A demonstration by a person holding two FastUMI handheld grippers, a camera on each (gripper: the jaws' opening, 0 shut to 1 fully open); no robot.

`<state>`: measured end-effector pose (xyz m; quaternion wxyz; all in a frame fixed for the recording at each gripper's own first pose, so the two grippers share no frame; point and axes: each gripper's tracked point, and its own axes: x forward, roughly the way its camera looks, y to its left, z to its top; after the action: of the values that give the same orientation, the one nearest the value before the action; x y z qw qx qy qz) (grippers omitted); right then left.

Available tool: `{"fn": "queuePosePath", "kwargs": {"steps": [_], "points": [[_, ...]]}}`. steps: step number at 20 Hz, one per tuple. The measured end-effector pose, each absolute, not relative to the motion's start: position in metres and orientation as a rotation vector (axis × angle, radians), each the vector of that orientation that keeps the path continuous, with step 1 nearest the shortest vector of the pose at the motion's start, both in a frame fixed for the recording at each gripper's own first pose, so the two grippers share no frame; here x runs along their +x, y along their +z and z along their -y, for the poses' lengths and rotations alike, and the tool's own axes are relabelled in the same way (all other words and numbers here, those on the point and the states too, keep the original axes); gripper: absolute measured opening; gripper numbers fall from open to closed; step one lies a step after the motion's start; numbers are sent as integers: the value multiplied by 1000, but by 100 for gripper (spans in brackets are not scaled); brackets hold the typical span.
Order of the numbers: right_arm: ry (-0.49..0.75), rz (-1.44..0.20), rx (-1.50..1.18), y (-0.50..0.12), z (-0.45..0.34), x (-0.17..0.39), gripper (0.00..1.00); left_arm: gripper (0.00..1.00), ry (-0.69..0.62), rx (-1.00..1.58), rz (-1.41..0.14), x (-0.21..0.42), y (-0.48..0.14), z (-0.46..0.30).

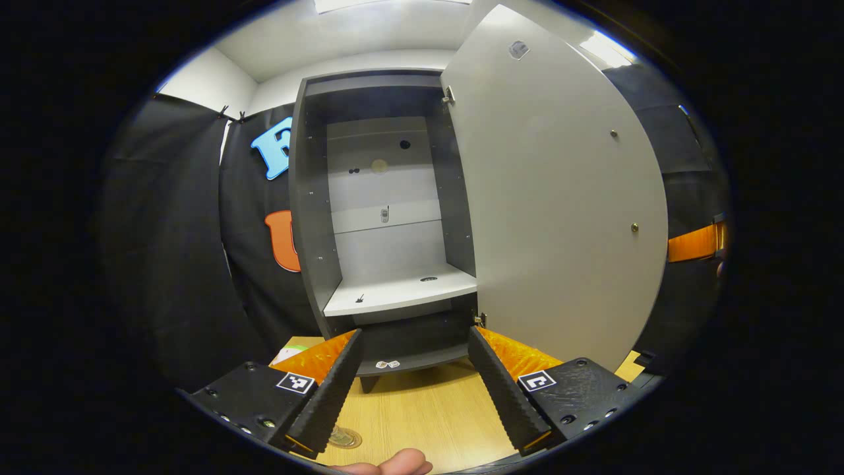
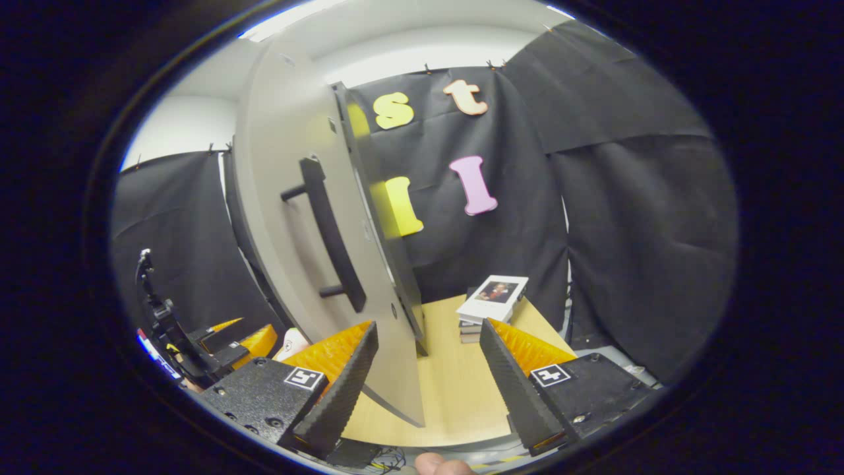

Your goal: Open the cabinet door with the right hand, grasp the bottle in the cabinet with the left hand and place it on the coaster, then close the cabinet door with the right hand.

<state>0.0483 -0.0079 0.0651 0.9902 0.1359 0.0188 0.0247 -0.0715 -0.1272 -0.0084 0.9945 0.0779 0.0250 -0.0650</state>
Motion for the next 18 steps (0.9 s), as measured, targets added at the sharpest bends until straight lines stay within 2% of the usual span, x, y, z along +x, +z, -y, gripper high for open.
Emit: {"fn": "queuePosePath", "kwargs": {"steps": [8, 17, 18], "points": [[87, -4, 61, 84, -17, 59, 98, 96, -82, 118, -112, -69, -35, 97], [286, -17, 84, 82, -106, 72, 98, 96, 29, 69, -131, -69, -42, 51], [299, -23, 98, 82, -115, 74, 93, 96, 46, 65, -140, -69, -45, 42]]}}
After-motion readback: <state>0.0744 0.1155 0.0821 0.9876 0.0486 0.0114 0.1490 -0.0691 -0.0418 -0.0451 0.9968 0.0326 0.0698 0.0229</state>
